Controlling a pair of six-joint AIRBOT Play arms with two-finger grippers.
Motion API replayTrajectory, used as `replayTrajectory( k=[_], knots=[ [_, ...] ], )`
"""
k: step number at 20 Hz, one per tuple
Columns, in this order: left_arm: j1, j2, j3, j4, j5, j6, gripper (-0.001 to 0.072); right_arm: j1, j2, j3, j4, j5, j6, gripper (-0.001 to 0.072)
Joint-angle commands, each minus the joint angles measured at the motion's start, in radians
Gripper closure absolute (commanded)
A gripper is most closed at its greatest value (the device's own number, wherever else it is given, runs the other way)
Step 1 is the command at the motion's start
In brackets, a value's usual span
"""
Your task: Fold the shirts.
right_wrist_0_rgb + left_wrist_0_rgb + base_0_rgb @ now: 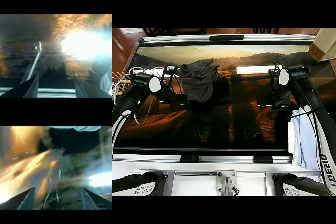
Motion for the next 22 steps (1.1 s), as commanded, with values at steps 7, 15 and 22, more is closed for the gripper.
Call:
replayTrajectory(
  k=[7, 15, 22],
  knots=[
    [-0.001, -0.001, 0.000, 0.000, 0.000, 0.000, 0.0025, 0.001, 0.000, 0.001, 0.000, 0.000, 0.000, 0.0146],
    [-0.001, -0.001, 0.000, 0.000, 0.000, 0.000, 0.0025, 0.001, 0.000, 0.001, 0.000, 0.000, 0.000, 0.0146],
    [-0.001, -0.021, 0.000, -0.019, 0.085, -0.011, 0.0024, 0.001, 0.000, 0.001, 0.030, -0.015, 0.042, 0.0145]
  ],
)
